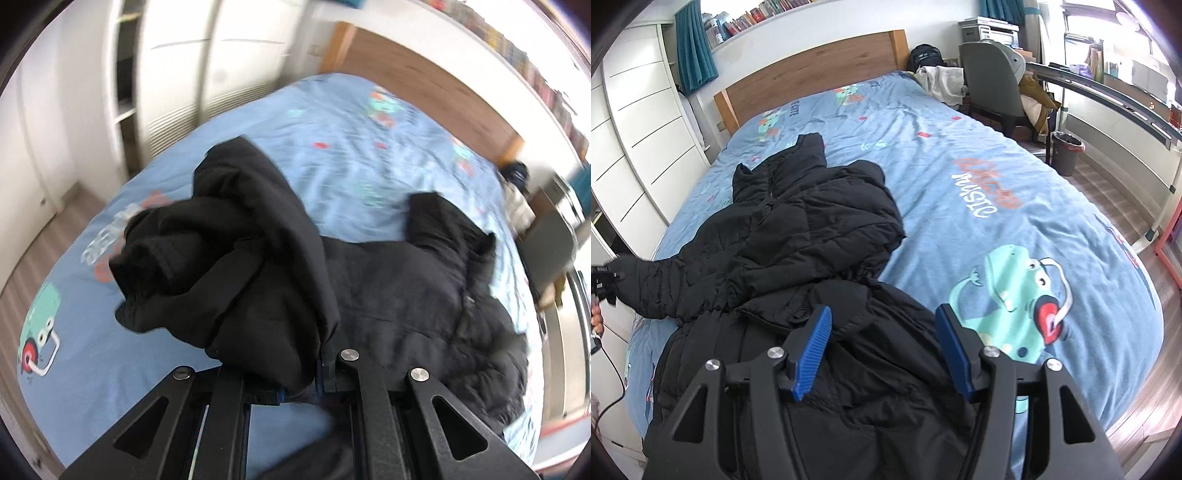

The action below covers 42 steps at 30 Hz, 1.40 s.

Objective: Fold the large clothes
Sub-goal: 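Fold the held sleeve across the coat body and open the left gripper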

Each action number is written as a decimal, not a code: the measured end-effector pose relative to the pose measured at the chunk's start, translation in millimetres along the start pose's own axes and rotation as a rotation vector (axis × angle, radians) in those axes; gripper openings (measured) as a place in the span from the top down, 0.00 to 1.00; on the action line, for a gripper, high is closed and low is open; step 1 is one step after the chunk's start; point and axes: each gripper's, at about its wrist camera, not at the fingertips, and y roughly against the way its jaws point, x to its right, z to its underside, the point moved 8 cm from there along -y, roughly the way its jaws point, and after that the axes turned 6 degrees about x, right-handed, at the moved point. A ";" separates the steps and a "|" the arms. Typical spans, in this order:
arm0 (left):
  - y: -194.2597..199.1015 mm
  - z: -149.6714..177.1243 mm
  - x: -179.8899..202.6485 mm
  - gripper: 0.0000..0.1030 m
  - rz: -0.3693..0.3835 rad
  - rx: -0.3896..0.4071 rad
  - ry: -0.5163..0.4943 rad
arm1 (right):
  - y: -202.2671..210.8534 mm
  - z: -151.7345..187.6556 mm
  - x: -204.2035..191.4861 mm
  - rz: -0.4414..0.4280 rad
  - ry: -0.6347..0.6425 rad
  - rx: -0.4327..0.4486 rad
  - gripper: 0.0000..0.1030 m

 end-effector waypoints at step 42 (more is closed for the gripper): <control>-24.3 183.5 224.5 0.50 0.329 -0.262 -0.365 | -4.3 6.2 61.0 -0.013 -0.069 0.001 0.44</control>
